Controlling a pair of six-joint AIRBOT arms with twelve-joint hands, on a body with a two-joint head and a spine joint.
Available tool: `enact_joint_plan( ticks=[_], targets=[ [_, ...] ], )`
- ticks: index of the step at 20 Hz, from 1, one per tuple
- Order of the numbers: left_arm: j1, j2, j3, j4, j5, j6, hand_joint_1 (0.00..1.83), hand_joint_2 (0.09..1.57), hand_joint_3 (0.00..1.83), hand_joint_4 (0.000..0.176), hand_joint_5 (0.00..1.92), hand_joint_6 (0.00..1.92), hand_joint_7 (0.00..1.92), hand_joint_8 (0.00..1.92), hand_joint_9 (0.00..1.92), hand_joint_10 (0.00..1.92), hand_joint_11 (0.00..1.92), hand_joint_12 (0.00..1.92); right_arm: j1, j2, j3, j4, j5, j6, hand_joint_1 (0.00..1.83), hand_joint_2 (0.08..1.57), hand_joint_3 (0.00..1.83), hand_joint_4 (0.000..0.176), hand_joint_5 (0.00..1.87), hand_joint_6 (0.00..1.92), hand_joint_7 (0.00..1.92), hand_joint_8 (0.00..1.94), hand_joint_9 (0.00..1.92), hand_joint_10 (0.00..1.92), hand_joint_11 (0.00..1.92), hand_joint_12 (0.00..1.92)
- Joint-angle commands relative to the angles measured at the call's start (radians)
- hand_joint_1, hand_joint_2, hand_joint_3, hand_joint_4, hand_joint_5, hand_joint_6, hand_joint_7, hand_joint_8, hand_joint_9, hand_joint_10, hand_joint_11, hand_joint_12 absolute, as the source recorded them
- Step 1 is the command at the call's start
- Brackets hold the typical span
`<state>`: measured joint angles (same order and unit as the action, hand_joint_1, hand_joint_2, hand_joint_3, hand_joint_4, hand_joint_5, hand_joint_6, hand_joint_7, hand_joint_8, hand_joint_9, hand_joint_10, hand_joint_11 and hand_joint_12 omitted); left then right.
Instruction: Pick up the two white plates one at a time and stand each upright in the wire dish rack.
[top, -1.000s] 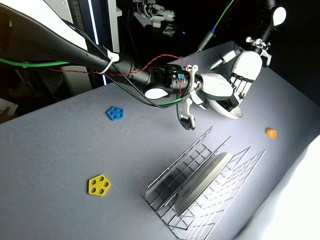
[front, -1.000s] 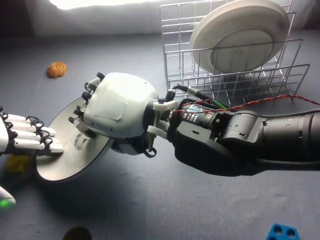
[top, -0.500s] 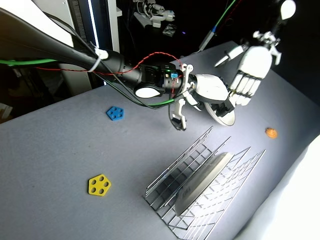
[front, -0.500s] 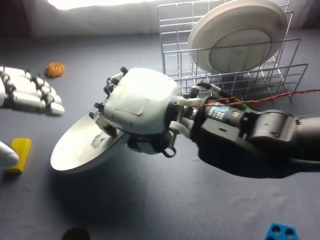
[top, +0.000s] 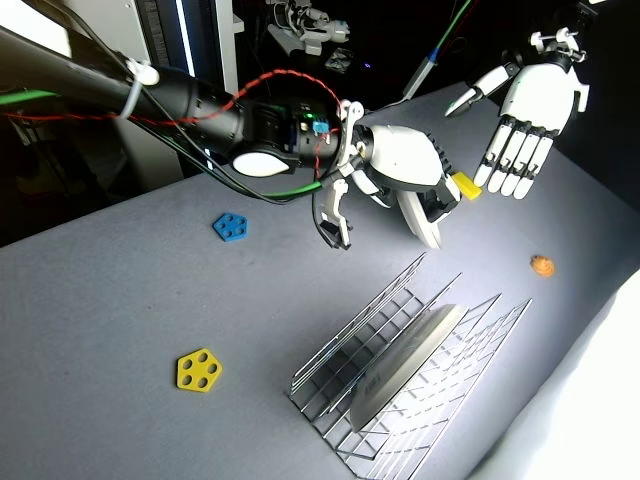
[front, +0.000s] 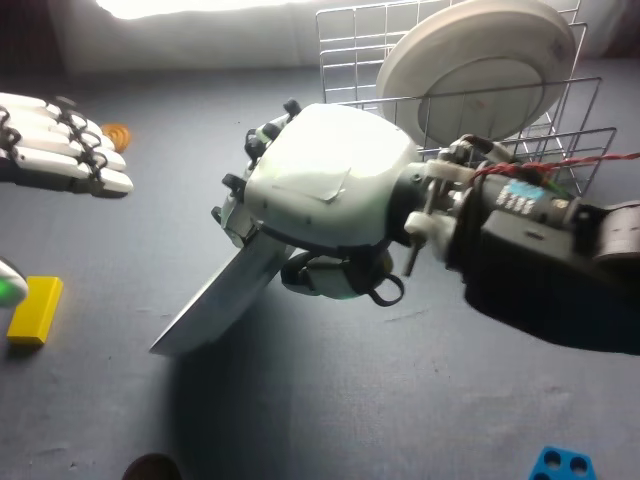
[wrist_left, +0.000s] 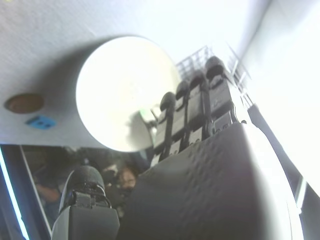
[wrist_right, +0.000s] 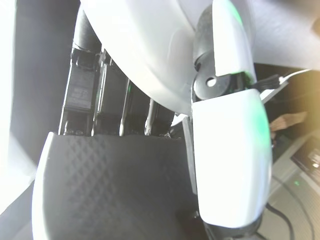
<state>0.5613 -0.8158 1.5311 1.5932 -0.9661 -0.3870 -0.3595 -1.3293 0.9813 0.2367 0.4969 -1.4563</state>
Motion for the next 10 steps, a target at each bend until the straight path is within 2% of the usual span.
enact_joint_plan(
  ticks=[1, 2, 4, 7, 9, 10],
  targets=[
    [-0.015, 0.005, -0.006, -0.064, -0.022, 0.0, 0.0, 1.05, 0.0, 0.0, 0.12, 0.01, 0.09, 0.01, 0.06, 0.01, 0.01, 0.19, 0.026, 0.013, -0.016, -0.012, 0.116, 0.003, 1.22, 1.11, 0.0, 0.008, 1.02, 0.99, 0.97, 0.96, 1.04, 0.29, 0.58, 1.28],
    [-0.02, 0.009, -0.01, -0.057, -0.023, 0.0, 0.0, 1.05, 0.0, 0.0, 0.12, 0.0, 0.09, 0.01, 0.06, 0.01, 0.0, 0.19, 0.037, 0.033, -0.038, 0.005, 0.109, 0.003, 1.22, 1.12, 0.0, 0.005, 1.01, 1.0, 0.96, 0.98, 1.04, 0.29, 0.56, 1.3],
    [-0.03, 0.013, -0.013, -0.047, -0.026, 0.0, 0.0, 1.05, 0.0, 0.0, 0.11, 0.0, 0.08, 0.0, 0.05, 0.0, 0.0, 0.16, 0.085, 0.105, -0.113, 0.034, 0.08, 0.003, 1.22, 1.12, 0.0, 0.011, 0.99, 1.03, 0.94, 1.0, 1.04, 0.31, 0.56, 1.34],
    [-0.046, 0.009, -0.012, -0.027, -0.026, -0.003, 0.0, 1.06, 0.0, 0.0, 0.13, 0.0, 0.09, 0.0, 0.06, 0.0, 0.0, 0.2, 0.123, 0.141, -0.143, 0.072, 0.051, 0.003, 1.22, 1.11, 0.0, 0.012, 1.02, 0.98, 0.98, 0.95, 1.05, 0.32, 0.58, 1.33],
    [-0.048, 0.003, -0.005, -0.023, -0.026, -0.023, 0.0, 1.05, 0.0, 0.0, 0.13, 0.0, 0.08, 0.0, 0.06, 0.0, 0.0, 0.19, 0.161, 0.168, -0.164, 0.121, 0.024, 0.003, 1.21, 1.13, 0.0, 0.017, 0.97, 1.04, 0.93, 1.03, 1.01, 0.31, 0.55, 1.33],
    [-0.048, -0.002, 0.003, -0.023, -0.026, -0.031, 0.0, 1.05, 0.0, 0.0, 0.14, 0.0, 0.1, 0.0, 0.07, 0.0, 0.0, 0.25, 0.187, 0.185, -0.174, 0.159, 0.002, 0.002, 1.21, 1.13, 0.0, 0.018, 0.97, 1.05, 0.93, 1.04, 1.01, 0.32, 0.55, 1.34]
  ],
)
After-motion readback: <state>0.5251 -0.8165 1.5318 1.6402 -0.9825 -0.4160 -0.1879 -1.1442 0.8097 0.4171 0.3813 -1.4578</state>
